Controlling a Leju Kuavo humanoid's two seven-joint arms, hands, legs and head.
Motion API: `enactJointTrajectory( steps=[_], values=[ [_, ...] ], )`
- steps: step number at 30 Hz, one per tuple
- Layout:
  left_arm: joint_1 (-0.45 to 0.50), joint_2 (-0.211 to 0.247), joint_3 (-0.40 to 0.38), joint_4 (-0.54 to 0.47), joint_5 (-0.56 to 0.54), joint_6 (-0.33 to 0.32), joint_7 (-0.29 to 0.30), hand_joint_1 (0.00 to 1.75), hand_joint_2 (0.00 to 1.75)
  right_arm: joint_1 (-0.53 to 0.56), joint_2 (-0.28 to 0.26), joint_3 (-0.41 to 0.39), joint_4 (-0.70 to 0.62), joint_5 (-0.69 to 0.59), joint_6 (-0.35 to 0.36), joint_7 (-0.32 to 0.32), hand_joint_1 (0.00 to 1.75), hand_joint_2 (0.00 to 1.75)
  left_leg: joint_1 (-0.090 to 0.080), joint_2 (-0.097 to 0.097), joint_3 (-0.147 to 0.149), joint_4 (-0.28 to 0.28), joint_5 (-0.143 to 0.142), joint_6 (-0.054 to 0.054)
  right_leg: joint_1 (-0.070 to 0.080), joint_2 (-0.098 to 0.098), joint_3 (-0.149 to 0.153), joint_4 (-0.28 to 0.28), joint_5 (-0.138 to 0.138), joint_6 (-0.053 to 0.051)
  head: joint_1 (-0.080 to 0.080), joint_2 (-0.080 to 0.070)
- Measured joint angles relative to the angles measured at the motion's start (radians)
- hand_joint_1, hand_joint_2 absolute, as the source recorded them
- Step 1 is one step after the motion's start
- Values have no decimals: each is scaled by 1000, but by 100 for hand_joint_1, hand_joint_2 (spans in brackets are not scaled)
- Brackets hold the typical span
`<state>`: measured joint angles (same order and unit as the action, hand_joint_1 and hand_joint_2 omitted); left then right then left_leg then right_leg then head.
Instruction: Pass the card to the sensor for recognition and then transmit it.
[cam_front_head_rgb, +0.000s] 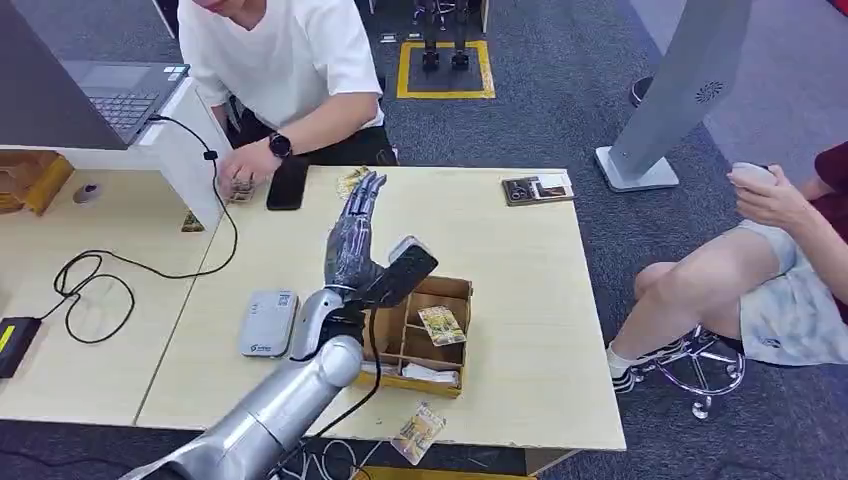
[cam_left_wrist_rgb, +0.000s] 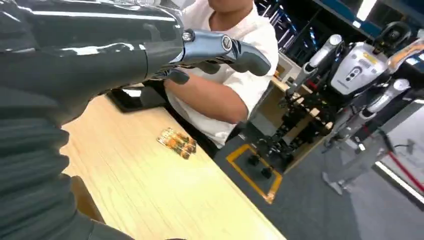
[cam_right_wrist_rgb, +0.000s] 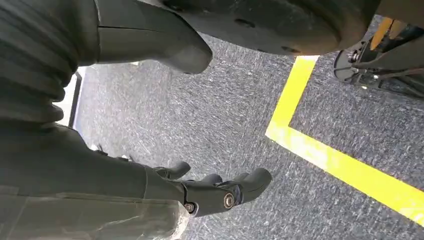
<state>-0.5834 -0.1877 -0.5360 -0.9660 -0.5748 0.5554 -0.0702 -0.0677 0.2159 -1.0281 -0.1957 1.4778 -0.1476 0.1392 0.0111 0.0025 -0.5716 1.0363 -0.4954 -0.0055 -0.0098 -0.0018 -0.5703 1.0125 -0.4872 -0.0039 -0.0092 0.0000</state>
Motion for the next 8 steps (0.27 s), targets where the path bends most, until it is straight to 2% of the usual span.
enactJointTrajectory(
  steps=[4,8],
  values=[
    [73,32,0,-131,22,31,-42,0,0,3,0,0,0,-11,-3,3,0,175,0,0,0,0,0,0,0,0,0,0,0,0,0,0],
    [137,68,0,-240,21,51,-48,0,0,6,0,0,0,-15,-6,8,0,175,0,0,0,0,0,0,0,0,0,0,0,0,0,0]
  ],
)
